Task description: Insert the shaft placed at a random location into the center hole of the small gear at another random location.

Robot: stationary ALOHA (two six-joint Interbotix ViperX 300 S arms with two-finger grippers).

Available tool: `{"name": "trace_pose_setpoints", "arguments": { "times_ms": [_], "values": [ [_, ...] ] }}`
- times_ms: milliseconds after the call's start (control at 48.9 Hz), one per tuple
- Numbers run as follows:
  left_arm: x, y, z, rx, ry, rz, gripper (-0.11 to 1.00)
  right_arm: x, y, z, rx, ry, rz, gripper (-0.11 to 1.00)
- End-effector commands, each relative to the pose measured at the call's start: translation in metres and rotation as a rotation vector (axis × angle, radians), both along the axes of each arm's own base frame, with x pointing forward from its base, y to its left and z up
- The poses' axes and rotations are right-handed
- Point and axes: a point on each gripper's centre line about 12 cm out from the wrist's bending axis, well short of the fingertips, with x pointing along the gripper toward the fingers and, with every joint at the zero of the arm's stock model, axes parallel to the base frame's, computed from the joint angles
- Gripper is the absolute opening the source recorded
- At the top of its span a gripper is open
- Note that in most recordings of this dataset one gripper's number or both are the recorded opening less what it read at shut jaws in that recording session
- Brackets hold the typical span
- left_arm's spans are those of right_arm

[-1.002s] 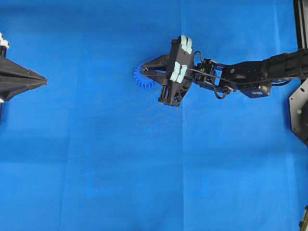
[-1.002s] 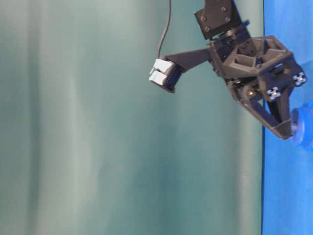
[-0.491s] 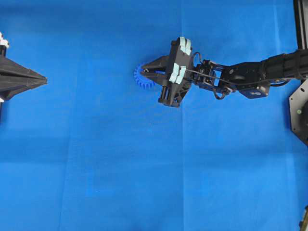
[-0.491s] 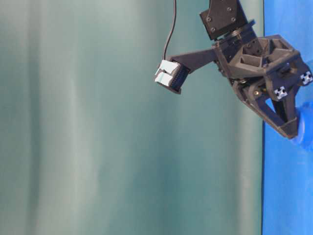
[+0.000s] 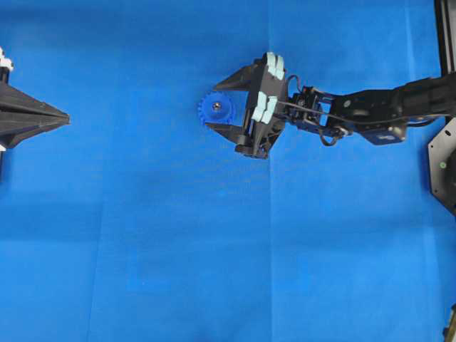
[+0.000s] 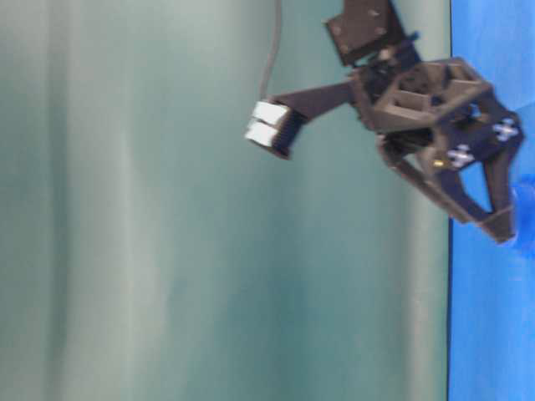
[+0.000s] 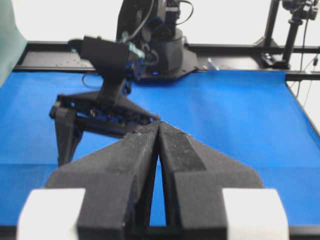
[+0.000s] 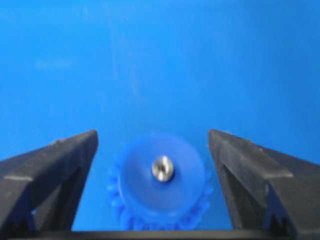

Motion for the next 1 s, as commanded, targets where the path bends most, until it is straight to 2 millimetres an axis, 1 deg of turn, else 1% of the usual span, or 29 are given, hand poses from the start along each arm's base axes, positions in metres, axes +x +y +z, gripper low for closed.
{"name": "trace_pose_setpoints", "arguments": {
  "times_ms": [0,225,409,654,981],
  "values": [
    [0.001,0.001,0.004,0.001,-0.011,0.003,0.0,0.0,0.0,0.028,-0.01,-0.058,0.003,0.78],
    [0.001,0.0,0.004,0.001,-0.012,0.002,0.0,-0.005,0.002,0.05,-0.005,-0.073,0.01,0.82],
    [0.001,0.001,0.004,0.0,-0.012,0.003,0.0,-0.008,0.004,0.058,0.007,-0.073,0.014,0.82],
    [0.001,0.001,0.005,0.0,-0.014,0.003,0.0,-0.012,0.006,0.062,0.018,-0.056,0.021,0.82],
    [0.001,0.001,0.004,-0.002,-0.012,0.003,0.0,-0.012,0.007,0.062,0.023,-0.049,0.022,0.82]
  ]
}}
